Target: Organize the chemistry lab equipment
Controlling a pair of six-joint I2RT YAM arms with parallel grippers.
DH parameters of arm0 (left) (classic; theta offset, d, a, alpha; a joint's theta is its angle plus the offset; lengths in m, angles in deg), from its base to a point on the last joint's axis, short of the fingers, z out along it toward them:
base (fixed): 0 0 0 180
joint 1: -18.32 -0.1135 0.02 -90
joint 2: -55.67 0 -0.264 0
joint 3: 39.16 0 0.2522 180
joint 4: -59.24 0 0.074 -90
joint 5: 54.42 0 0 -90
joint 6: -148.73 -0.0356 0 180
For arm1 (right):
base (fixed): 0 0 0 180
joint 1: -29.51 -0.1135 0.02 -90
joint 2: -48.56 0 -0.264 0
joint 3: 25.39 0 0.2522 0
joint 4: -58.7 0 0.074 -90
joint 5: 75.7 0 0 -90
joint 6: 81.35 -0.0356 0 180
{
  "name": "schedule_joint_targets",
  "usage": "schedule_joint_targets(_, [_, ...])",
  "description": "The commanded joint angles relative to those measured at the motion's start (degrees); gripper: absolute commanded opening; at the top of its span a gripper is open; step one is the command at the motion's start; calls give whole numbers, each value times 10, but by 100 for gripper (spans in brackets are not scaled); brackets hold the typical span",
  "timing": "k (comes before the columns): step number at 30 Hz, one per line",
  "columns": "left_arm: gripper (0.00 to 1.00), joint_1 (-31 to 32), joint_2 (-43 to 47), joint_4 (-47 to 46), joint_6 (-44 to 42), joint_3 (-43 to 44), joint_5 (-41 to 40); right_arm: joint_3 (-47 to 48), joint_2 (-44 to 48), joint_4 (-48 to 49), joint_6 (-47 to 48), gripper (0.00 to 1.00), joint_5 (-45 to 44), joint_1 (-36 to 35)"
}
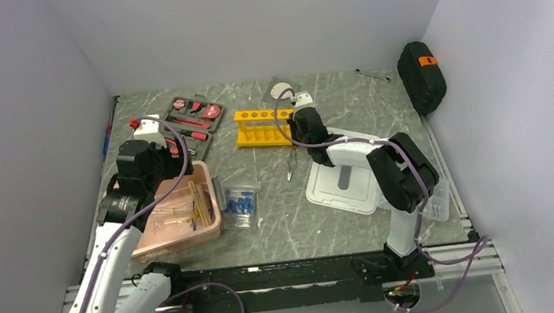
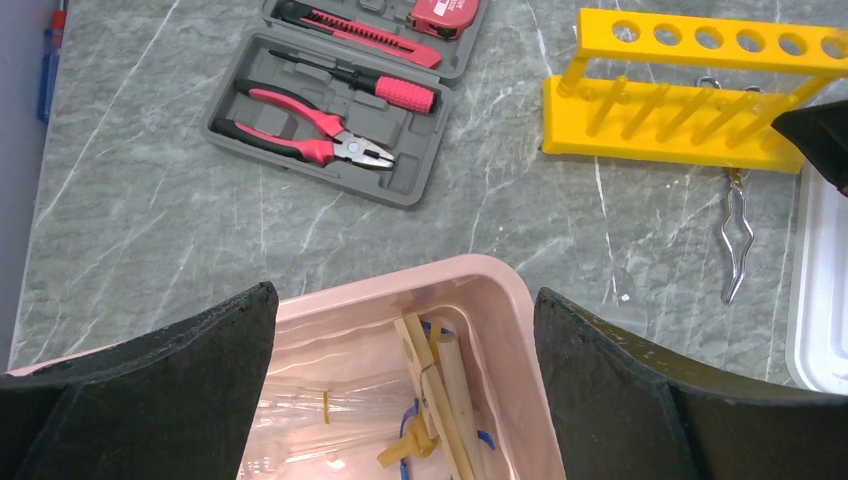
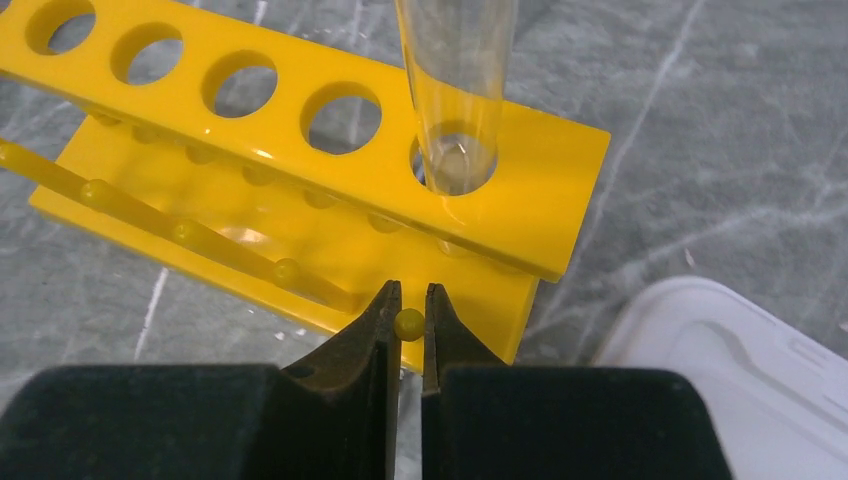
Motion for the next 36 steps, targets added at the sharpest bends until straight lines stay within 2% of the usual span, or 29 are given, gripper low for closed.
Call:
schedule_joint_targets(1, [99,2,1,-20,-5,-2,5,58,-24,21,21,0,-5,-20])
schedule_joint_targets(15, [99,4,3,-20,-6,-2,6,152,-112,-3,20,2,-13,-100])
schedule_joint_targets(18, [99,14,-14,-7,-10,7,-12,152,-115,-13,2,36,-11,-99])
schedule_joint_targets(19, [99,17,-20,-3,-11,10,-16,155,-112,-22,-2,44,-9,-99])
schedule_joint_targets(22, [99,18,-18,-4,-13,8,-15,143,-93,-18,-8,57,7,-101])
schedule_joint_targets(24, [99,17,-13,-4,-12,7,-19,117,-72,-9,-15,64,11,-103])
schedule_joint_targets(30, [99,17,-7,-9,-11,4,-8,40,15,-14,-20,72,-4,-121])
schedule_joint_targets(36, [99,18,-18,13,-8,20,-32,-18,104,-89,-80,81,-31,-121])
